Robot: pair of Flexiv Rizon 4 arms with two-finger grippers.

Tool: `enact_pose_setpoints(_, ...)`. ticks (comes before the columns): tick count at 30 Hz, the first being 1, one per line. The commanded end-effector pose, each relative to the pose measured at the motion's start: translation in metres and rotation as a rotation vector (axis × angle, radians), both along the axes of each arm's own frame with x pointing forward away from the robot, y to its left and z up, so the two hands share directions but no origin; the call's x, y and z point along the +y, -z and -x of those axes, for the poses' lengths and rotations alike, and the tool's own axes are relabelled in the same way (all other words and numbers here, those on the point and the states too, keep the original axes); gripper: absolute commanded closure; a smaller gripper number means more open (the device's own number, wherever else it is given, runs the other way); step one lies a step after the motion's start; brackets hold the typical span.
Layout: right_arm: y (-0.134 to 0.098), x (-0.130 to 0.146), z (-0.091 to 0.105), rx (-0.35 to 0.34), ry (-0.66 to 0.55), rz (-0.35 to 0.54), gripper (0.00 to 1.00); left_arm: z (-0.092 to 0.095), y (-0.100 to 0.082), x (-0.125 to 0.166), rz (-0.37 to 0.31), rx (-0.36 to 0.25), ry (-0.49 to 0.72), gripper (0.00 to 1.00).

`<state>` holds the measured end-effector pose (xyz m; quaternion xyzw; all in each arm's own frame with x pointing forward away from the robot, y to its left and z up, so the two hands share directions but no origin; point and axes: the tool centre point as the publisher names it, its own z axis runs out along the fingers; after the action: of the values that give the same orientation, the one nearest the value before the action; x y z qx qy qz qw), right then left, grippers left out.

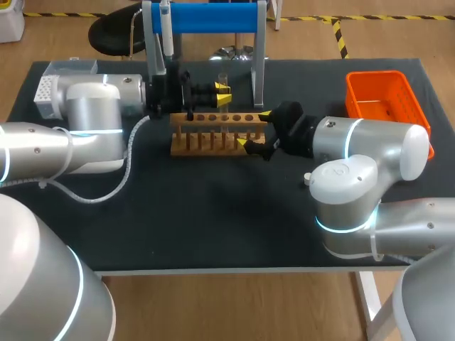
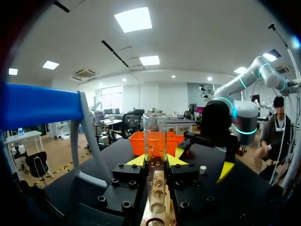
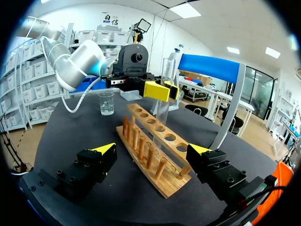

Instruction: Invert the test tube, pick up the pipette, mount the tip to pipette, aspirate from beaker and dispense into the tube, eject the tip, return the pipette, and cap with the stopper.

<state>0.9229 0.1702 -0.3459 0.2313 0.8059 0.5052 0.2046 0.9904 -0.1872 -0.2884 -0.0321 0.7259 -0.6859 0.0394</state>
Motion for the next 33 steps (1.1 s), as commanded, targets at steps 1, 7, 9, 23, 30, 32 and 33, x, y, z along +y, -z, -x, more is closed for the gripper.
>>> enact_pose_setpoints(1, 0.0003, -0.0010, 0.0001, 0.000, -0.002, -0.002, 0.00, -0.0043, 0.0018, 0.0000, 0.001, 0.002, 0.011, 1.00)
enact_pose_setpoints(7, 0.0003, -0.0010, 0.0001, 0.000, -0.002, -0.002, 0.00, -0.0043, 0.0034, -0.0004, 0.000, 0.002, 0.015, 1.00)
enact_pose_setpoints(9, 0.0003, -0.0010, 0.0001, 0.000, -0.002, -0.002, 0.00, -0.0041, 0.0036, -0.0004, -0.001, 0.001, 0.016, 1.00)
enact_pose_setpoints(23, 0.0003, -0.0010, 0.0001, 0.000, -0.002, -0.002, 0.00, -0.0030, 0.0050, -0.0028, -0.017, -0.008, 0.042, 0.40)
enact_pose_setpoints(30, 0.0003, -0.0010, 0.0001, 0.000, -0.002, -0.002, 0.00, -0.0023, 0.0041, -0.0031, -0.023, -0.007, 0.040, 0.00)
enact_pose_setpoints(32, 0.0003, -0.0010, 0.0001, 0.000, -0.002, -0.002, 0.00, -0.0021, 0.0036, -0.0034, -0.024, -0.004, 0.042, 0.00)
enact_pose_setpoints(33, 0.0003, -0.0010, 0.0001, 0.000, -0.002, -0.002, 0.00, -0.0020, 0.0033, -0.0036, -0.026, 0.000, 0.042, 0.00)
